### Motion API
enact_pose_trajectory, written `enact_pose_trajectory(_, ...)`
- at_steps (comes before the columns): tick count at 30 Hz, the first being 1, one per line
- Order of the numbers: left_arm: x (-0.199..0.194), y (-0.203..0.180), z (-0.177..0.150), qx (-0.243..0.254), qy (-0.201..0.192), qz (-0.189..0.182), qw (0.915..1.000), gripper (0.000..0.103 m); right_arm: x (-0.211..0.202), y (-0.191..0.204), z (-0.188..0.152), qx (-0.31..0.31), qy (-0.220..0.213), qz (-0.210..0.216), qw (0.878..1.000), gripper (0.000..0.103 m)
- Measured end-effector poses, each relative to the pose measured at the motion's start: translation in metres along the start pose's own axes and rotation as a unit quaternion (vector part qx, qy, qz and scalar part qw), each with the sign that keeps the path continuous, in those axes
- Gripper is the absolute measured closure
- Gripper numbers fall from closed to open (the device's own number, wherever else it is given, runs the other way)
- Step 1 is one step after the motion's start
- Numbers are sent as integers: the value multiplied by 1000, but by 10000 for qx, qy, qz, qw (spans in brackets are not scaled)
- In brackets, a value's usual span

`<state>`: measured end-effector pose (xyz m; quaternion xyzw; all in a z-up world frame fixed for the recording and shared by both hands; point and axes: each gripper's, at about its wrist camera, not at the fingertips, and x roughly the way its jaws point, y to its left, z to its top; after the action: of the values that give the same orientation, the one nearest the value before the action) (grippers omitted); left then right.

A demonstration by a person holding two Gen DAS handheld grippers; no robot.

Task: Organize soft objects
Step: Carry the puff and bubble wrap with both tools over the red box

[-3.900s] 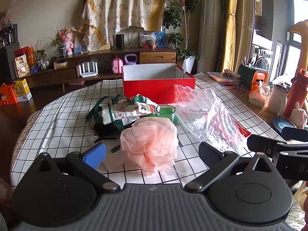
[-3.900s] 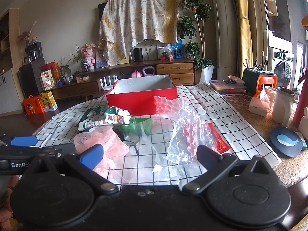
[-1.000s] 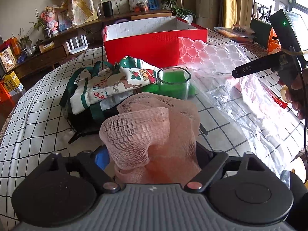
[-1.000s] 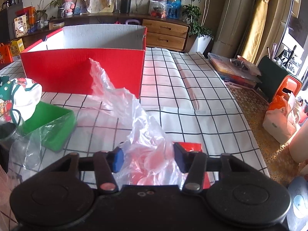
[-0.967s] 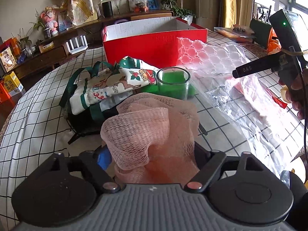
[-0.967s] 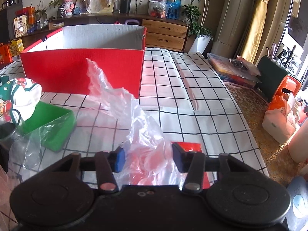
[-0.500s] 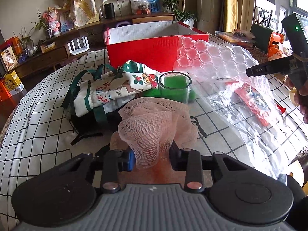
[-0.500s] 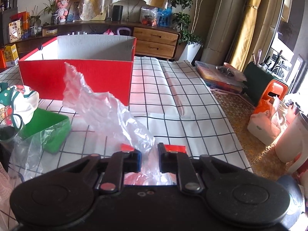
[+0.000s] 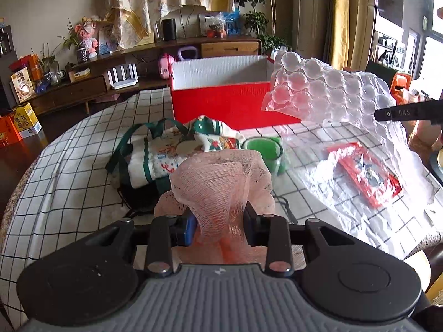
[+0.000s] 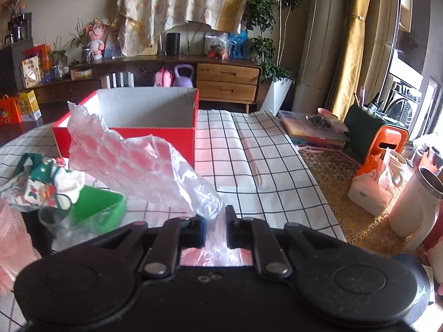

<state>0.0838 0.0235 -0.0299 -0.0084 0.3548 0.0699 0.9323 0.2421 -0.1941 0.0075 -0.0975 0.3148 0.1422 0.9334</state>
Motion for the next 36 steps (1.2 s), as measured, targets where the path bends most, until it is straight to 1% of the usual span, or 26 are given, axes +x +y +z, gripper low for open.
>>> enact_pose_trajectory(8, -18, 12, 26, -244, -251, -67, 9994, 70, -23, 6, 16, -118, -171, 91, 9997, 91)
enact_pose_trajectory(12, -24, 13, 43, -213, -398, -71, 9990, 70, -29, 11, 24, -141, -219, 154, 9995, 91)
enact_pose_trajectory(17, -21, 18, 67, -336, -472, -159, 9982, 70, -32, 21, 36, -166, -246, 242, 9993, 91)
enact_pose_trajectory(26, -8, 21, 113, -301, -592, -134, 9977, 70, -22, 36, 64, -379, -364, 321, 9981, 91)
enact_pose_trajectory(33, 14, 27, 154, -383, -547, -177, 9976, 70, 0, 45, 93, -373, -291, 365, 9982, 91)
enact_pose_trajectory(36, 26, 26, 170, -327, -549, -205, 9977, 70, 14, 47, 107, -391, -281, 314, 9983, 91)
